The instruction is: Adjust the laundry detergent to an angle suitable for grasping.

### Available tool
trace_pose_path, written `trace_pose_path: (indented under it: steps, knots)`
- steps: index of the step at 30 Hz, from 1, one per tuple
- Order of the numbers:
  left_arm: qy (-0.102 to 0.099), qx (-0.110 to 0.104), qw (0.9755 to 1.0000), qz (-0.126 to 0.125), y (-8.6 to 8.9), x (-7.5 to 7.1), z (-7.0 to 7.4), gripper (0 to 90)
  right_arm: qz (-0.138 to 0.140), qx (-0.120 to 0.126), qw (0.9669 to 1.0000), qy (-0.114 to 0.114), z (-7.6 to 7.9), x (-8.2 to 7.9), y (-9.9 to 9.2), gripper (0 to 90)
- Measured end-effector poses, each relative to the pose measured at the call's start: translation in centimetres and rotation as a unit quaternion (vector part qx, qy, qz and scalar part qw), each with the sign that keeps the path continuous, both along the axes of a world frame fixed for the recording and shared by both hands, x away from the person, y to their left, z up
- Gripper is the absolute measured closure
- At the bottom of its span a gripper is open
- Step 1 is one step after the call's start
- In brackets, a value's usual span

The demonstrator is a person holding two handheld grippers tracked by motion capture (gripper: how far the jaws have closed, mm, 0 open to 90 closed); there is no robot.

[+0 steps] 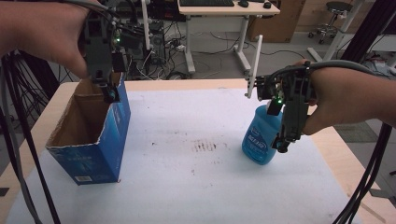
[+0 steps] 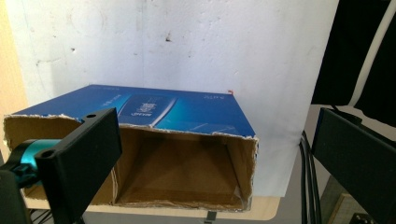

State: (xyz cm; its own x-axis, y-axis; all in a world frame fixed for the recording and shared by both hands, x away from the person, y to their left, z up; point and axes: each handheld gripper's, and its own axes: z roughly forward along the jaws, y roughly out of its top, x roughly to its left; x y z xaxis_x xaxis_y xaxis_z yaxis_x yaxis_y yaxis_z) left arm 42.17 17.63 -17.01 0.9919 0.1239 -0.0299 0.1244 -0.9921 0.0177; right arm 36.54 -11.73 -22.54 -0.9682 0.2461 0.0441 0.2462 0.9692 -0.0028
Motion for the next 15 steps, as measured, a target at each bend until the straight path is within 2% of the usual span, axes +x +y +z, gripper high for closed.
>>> trace_pose_path:
  steps: [8,15]
  knots:
    - [-0.002,0.005,1.0000,0.007,0.26,-0.34,0.13,1.7,0.005,-0.002,1.0000,-0.001,0.07,-0.31,0.07,4.1]
    - [-0.004,0.001,0.9999,0.010,0.21,-0.50,0.26,1.7,0.002,-0.001,1.0000,-0.003,0.26,-0.73,-0.08,4.1]
